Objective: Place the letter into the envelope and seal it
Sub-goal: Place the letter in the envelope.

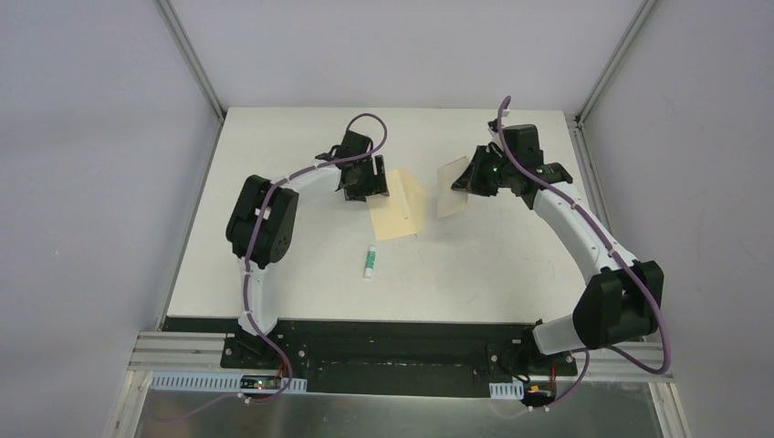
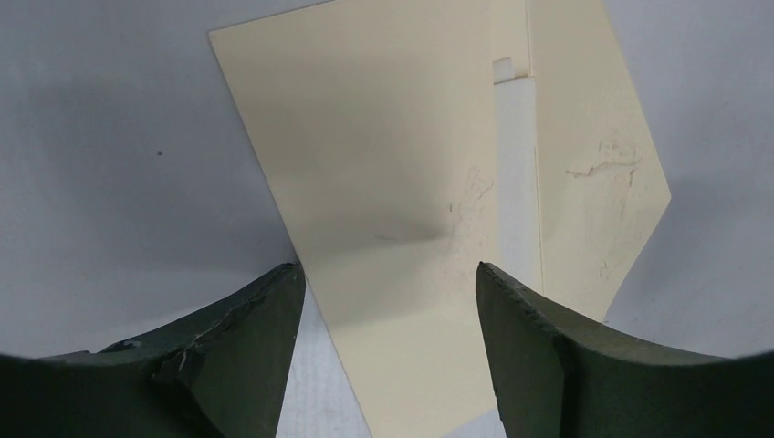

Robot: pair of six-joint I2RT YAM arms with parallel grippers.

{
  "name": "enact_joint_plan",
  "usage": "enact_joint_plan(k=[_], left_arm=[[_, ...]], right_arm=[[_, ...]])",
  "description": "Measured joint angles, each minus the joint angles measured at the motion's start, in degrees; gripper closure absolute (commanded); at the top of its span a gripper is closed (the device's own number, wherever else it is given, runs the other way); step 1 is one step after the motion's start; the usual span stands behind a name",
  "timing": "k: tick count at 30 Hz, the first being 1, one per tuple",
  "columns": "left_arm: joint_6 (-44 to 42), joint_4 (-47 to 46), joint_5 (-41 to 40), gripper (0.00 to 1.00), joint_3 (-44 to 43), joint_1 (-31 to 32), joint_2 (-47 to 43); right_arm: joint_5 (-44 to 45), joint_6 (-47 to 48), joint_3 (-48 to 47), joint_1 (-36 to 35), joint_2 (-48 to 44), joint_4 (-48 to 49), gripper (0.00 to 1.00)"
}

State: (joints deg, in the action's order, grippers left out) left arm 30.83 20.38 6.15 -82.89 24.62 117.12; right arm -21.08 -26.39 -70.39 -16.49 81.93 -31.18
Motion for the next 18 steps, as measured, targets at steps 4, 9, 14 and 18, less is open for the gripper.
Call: enact_joint_plan(k=[4, 9, 14, 18], left_arm=[[1.05, -0.83, 1.49, 0.31, -0.11, 1.33, 0.35], [2.51, -1.64, 3.06, 0.31, -0.72, 2.43, 0.92], [3.10, -1.79, 4.17, 0.31, -1.01, 3.50, 1.01], [3.52, -1.99, 5.38, 0.32, -1.20, 4.39, 1.01]], right_arm=[[0.87, 0.39, 0.00, 0.00, 0.66, -0.31, 1.00], [2.49, 0.87, 0.15, 0.00, 0.74, -1.18, 1.00], [3.39, 1.09, 0.94, 0.00, 0.74, -2.14, 1.00], [3.98, 1.31, 0.94, 0.00, 0.74, -2.56, 1.00]])
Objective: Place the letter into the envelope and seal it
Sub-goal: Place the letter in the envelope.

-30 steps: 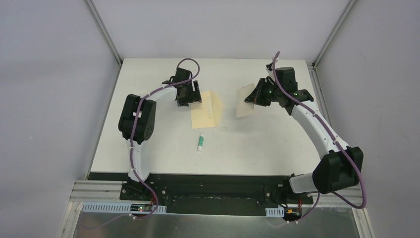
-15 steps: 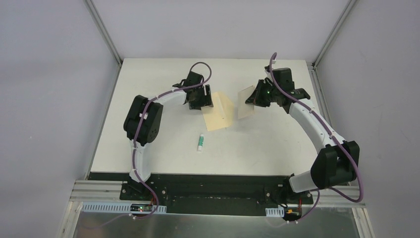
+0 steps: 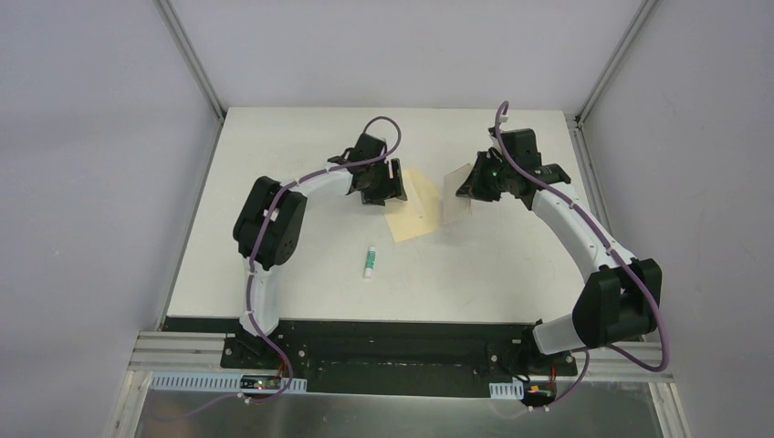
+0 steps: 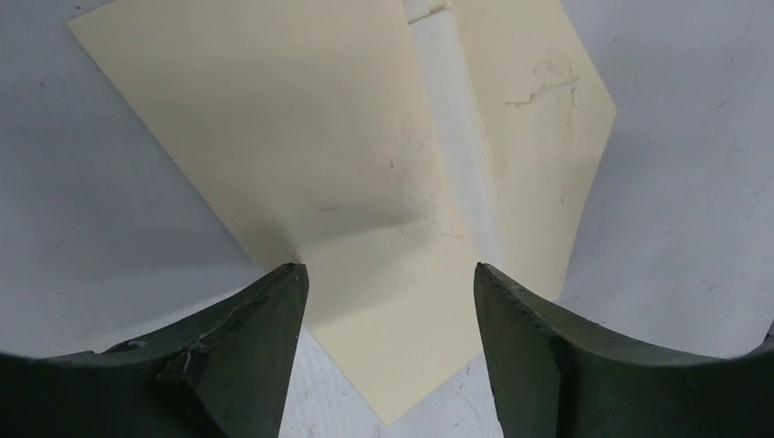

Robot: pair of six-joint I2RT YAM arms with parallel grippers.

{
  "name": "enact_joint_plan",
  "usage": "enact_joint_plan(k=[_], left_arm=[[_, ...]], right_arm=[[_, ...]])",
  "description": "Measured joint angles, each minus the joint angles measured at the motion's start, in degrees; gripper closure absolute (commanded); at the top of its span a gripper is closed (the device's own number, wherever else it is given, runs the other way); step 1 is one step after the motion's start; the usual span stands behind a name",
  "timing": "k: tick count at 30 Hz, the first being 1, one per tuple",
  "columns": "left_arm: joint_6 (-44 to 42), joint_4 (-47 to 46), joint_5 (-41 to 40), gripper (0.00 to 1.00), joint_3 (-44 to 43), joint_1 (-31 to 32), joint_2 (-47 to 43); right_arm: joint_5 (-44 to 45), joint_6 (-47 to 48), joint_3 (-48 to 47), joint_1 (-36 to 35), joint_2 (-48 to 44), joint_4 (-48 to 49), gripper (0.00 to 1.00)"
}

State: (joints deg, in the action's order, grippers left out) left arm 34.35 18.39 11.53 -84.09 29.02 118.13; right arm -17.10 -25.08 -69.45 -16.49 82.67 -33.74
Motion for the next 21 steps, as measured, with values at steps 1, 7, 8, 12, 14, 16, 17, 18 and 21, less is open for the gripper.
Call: enact_joint_plan(k=[1, 7, 8, 12, 14, 16, 17, 18, 21], left_arm=[[0.17, -0.02, 0.46, 0.32, -0.09, 0.55, 0.00], [0.83, -0.04, 1.60, 0.32, -0.61, 1.51, 0.00], [0.87, -0.13, 1.97, 0.32, -0.63, 1.75, 0.00], [0.90, -0.35, 2.75, 0.32, -0.63, 1.77, 0.00], [0.90, -0.39, 3.32, 0.32, -0.66, 1.77, 0.00], [0.87, -0.37, 3.74, 0.31, -0.68, 1.77, -0.02], [0.87, -0.37, 3.80, 0.31, -0.72, 1.77, -0.02], [0.85, -0.37, 3.85, 0.31, -0.76, 1.77, -0.02], [0.81, -0.17, 3.87, 0.30, -1.16, 1.73, -0.07]], right_arm=[[0.17, 0.04, 0.00, 0.00, 0.00, -0.13, 1.00], [0.42, 0.13, 0.66, 0.00, -0.04, -0.20, 1.00], [0.44, 0.15, 0.87, 0.00, -0.04, -0.31, 1.00], [0.37, 0.13, 1.22, 0.15, -0.04, -0.63, 1.00], [0.33, 0.13, 1.22, 0.24, -0.04, -0.63, 1.00], [0.31, 0.13, 1.22, 0.46, -0.04, -0.63, 1.00], [0.28, 0.13, 1.22, 0.55, -0.04, -0.63, 1.00], [0.28, 0.13, 1.22, 0.57, -0.04, -0.63, 1.00], [0.22, 0.13, 1.22, 0.74, -0.11, -0.66, 1.00]])
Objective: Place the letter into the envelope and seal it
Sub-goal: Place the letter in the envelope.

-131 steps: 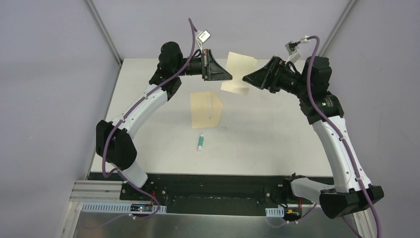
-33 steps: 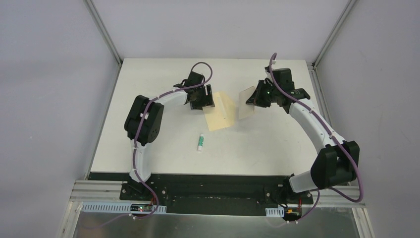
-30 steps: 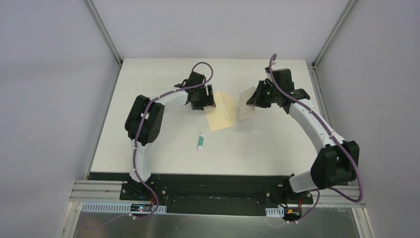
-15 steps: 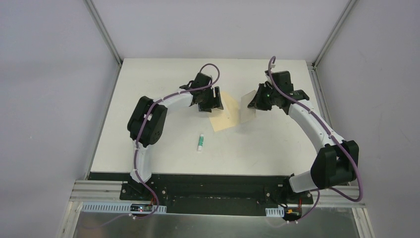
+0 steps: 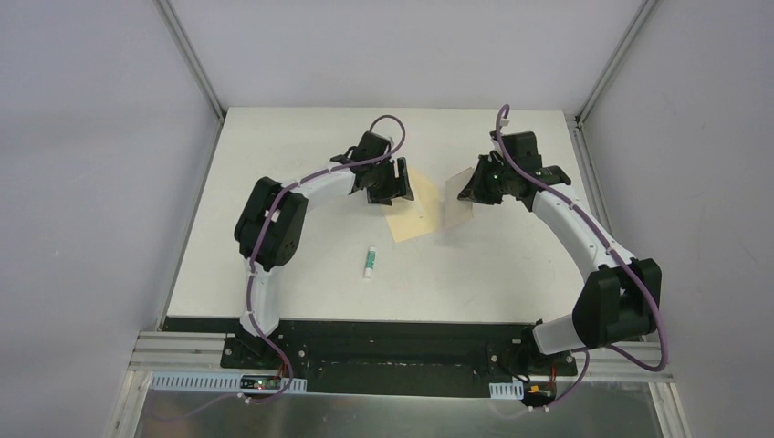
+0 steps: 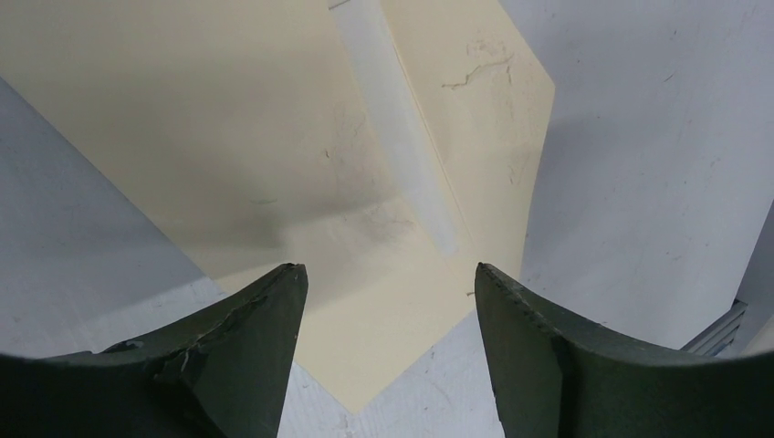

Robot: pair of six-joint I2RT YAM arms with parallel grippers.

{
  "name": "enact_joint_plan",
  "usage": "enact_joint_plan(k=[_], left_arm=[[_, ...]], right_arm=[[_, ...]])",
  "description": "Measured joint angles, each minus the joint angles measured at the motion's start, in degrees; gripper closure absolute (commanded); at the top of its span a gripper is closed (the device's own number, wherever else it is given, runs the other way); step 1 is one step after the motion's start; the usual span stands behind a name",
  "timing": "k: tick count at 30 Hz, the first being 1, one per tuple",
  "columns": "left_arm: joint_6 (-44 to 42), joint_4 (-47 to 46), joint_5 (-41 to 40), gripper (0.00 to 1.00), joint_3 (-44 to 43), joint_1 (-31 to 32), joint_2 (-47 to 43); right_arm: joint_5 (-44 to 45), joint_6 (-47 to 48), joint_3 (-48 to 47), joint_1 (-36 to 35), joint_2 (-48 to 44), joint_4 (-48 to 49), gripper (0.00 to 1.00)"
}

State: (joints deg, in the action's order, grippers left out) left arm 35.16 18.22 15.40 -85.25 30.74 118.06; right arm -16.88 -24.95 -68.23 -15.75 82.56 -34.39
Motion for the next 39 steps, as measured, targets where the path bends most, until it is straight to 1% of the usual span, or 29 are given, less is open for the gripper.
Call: enact_joint_plan(k=[6, 10, 16, 18, 22, 28, 34, 39], left_arm=[[-0.50, 0.74, 0.39, 0.31, -0.48, -1.05, -1.40], [-1.55, 1.11, 1.75, 0.33, -0.57, -3.69, -3.32], [-1.99, 1.79, 3.21, 0.40, -0.61, -8.00, -3.87], [-2.05, 2.14, 3.19, 0.42, -0.68, -8.35, -3.85], [-2.21, 3.19, 2.95, 0.42, -1.20, -8.31, -3.67], [-2.08, 3.85, 2.62, 0.42, -5.46, -8.90, 0.33], [-1.95, 5.70, 1.20, 0.40, -9.33, -9.53, 6.19], [-1.75, 7.34, 1.01, 0.40, -11.41, -9.73, 8.35]], right_arm=[[-1.53, -0.04, 0.00, 0.57, 0.00, 0.13, 1.00], [-3.67, -0.15, -1.16, 0.72, 1.53, 0.44, 1.00], [-7.15, -0.66, -4.85, 0.72, 9.20, 3.63, 1.00], [-8.09, -0.68, -6.03, 0.72, 12.00, 4.39, 1.00], [-9.49, -0.26, -10.01, 0.72, 18.67, 6.01, 1.00], [-10.88, 2.45, -14.86, 0.72, 26.34, 8.61, 1.00], [-11.69, 4.76, -16.74, 0.66, 29.07, 9.31, 1.00], [-11.63, 5.64, -16.96, 0.50, 29.46, 9.33, 1.00]])
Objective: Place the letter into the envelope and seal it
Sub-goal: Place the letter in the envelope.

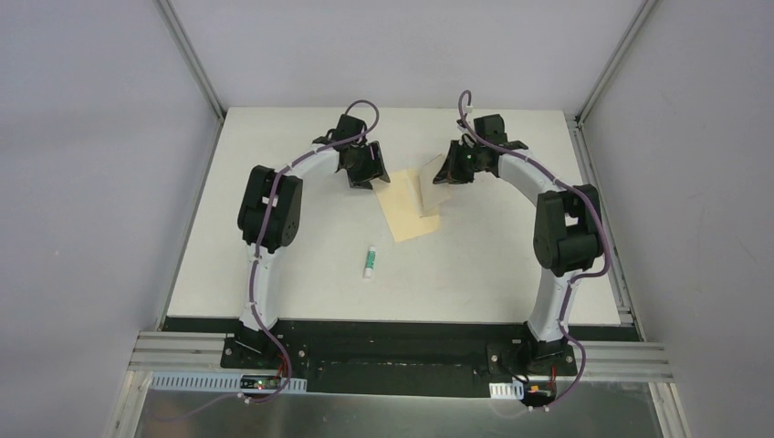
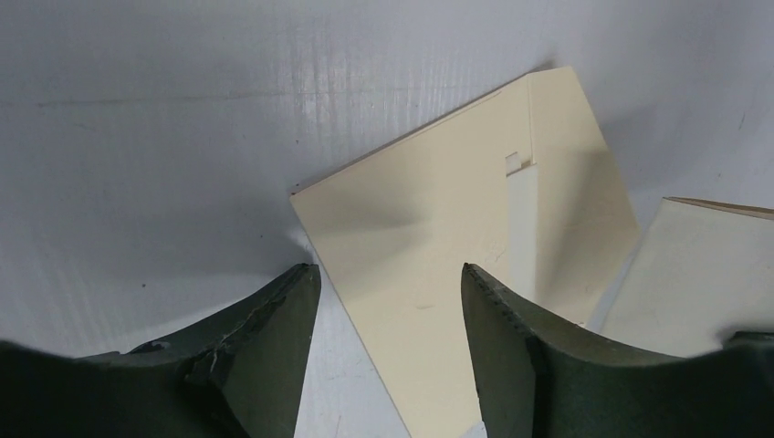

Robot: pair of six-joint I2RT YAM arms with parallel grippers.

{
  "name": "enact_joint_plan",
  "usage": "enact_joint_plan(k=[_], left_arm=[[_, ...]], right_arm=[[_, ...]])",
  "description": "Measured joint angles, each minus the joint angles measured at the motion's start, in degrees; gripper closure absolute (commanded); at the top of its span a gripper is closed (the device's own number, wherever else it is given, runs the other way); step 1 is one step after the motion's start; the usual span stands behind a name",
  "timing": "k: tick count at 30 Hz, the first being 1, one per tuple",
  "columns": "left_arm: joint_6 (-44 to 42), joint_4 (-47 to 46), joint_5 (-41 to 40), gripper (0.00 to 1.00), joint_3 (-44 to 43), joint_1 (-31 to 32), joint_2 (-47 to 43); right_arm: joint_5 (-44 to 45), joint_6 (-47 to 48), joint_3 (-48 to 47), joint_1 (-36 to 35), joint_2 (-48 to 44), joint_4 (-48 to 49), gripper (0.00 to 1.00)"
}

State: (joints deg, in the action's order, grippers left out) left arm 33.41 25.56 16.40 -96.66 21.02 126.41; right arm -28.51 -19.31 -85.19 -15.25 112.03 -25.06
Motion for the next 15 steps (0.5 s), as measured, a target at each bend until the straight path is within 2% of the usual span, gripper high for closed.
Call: enact_joint_plan(k=[7, 15], left_arm=[[0.11, 0.37, 0.66, 0.40, -4.76, 0.74, 3.19], [0.26, 1.05, 2.10, 0.40, -9.07, 4.35, 5.99]], right_arm=[[0.70, 0.07, 0.74, -0.11, 0.00, 0.28, 1.00], [2.01, -0.07, 5.84, -0.04, -0.63, 0.35, 1.00]])
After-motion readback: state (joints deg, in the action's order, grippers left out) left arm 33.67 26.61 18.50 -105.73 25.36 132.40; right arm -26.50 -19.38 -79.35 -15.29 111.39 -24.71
